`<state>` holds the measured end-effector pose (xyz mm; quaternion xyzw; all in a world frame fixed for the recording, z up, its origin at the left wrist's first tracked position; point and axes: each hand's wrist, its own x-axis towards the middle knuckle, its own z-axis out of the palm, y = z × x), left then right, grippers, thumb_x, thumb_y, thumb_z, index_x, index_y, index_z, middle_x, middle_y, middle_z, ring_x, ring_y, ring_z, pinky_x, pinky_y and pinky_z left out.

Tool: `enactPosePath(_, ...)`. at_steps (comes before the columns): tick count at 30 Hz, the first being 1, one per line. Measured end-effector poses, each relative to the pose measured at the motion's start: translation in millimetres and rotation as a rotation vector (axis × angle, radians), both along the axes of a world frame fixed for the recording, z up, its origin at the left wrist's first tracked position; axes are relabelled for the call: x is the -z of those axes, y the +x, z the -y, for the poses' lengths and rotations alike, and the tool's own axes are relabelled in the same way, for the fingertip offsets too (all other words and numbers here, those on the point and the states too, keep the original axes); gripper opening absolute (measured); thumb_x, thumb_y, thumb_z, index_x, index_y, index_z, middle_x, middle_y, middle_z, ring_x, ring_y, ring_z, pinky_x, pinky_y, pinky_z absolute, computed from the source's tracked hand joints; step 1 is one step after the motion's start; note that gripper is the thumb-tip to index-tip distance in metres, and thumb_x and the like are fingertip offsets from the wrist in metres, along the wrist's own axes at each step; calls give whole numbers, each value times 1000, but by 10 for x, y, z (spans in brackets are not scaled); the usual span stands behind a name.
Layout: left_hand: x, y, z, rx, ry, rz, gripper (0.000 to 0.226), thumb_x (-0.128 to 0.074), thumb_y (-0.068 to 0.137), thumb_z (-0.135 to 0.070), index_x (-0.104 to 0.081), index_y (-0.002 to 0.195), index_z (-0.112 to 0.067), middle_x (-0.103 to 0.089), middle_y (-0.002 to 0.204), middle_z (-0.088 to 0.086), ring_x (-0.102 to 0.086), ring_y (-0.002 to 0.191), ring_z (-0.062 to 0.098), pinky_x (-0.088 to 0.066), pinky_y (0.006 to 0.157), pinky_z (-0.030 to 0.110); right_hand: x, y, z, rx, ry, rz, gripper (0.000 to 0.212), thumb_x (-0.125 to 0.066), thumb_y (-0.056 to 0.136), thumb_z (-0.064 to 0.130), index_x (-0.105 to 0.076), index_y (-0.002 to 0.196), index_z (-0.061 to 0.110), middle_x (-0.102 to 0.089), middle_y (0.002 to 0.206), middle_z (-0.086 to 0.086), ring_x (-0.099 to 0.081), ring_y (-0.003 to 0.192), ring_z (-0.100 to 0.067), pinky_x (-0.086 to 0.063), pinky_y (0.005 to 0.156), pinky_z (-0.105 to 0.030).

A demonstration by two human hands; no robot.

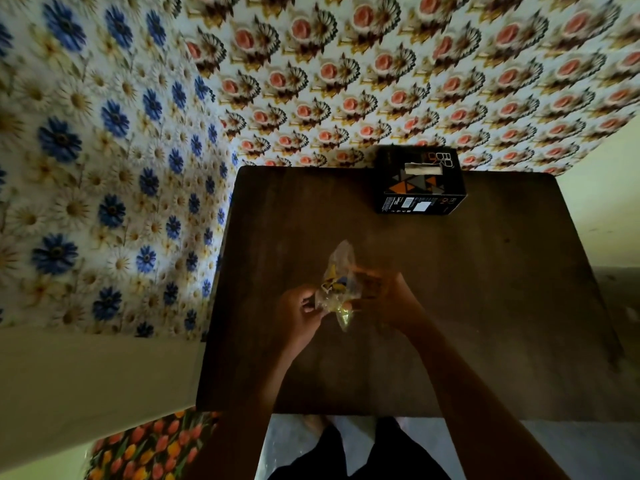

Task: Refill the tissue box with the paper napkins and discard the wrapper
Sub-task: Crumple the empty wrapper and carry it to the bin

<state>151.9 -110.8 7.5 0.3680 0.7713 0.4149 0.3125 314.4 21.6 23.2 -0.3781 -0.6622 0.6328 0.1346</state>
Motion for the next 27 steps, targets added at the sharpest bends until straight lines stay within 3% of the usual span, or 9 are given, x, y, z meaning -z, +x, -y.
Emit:
enactPosePath(3,-42,47,-17,-70,-26,19,35,-84,77,-7,-66,104,-20,-67,92,-15,-70,83,4,-58,67,16,41,-7,57,2,46,46,58,-91,70,14,-69,124,14,-75,118,-5,-75,106,-18,-62,89,-49)
enactPosePath(5,-76,77,-31,-132,21,133,47,-86,75,-8,-58,107,-27,-70,93,-13,-72,86,4,-61,70,22,51,2,107,38,60,65,59,-91,70,13,-68,125,9,-77,114,-4,-76,101,-17,-63,86,-47)
enactPosePath(8,-105,141,-50,-71,52,138,38,-83,79,-10,-62,104,-29,-71,99,-10,-71,93,1,-61,77,22,9,40,190,110,76,87,44,-90,72,10,-74,114,8,-80,100,-2,-78,87,-18,-65,77,-41)
enactPosePath(11,-163,262,-74,-20,82,185,36,-82,80,-7,-65,104,-29,-72,105,-7,-71,96,1,-61,80,23,-100,154,251,210,78,69,23,-87,75,6,-77,94,13,-78,77,9,-75,66,-7,-60,59,-27)
enactPosePath(13,-223,380,-121,25,118,266,41,-81,81,-3,-65,105,-31,-73,107,-6,-72,100,5,-61,83,23,-176,302,285,315,60,30,19,-86,75,2,-77,82,17,-77,69,8,-73,59,-10,-60,54,-32)
enactPosePath(17,-384,744,-255,80,192,376,31,-73,89,-4,-69,112,-25,-77,107,-6,-74,103,13,-61,89,31,-303,747,332,539,63,-65,17,-85,75,0,-79,89,7,-81,83,-4,-77,74,-16,-62,66,-33)
enactPosePath(21,-512,1302,-382,1,197,449,17,-70,94,-11,-74,105,-23,-78,106,1,-75,101,20,-62,87,37,-503,1323,332,697,57,-140,18,-83,78,4,-79,88,19,-81,84,-3,-77,77,-16,-62,69,-35)
enactPosePath(24,-588,1859,-530,11,189,466,16,-74,91,-16,-75,106,-22,-78,107,2,-75,103,21,-62,90,42,-599,1862,302,782,85,-143,14,-84,79,10,-80,90,18,-81,86,-3,-78,80,-21,-63,74,-41)
enactPosePath(27,-684,2611,-659,75,155,479,21,-77,90,-18,-73,109,-25,-79,104,-5,-75,99,12,-62,84,31,-655,2530,272,849,134,-83,14,-85,79,15,-80,91,12,-81,82,-2,-78,77,-17,-64,71,-41)
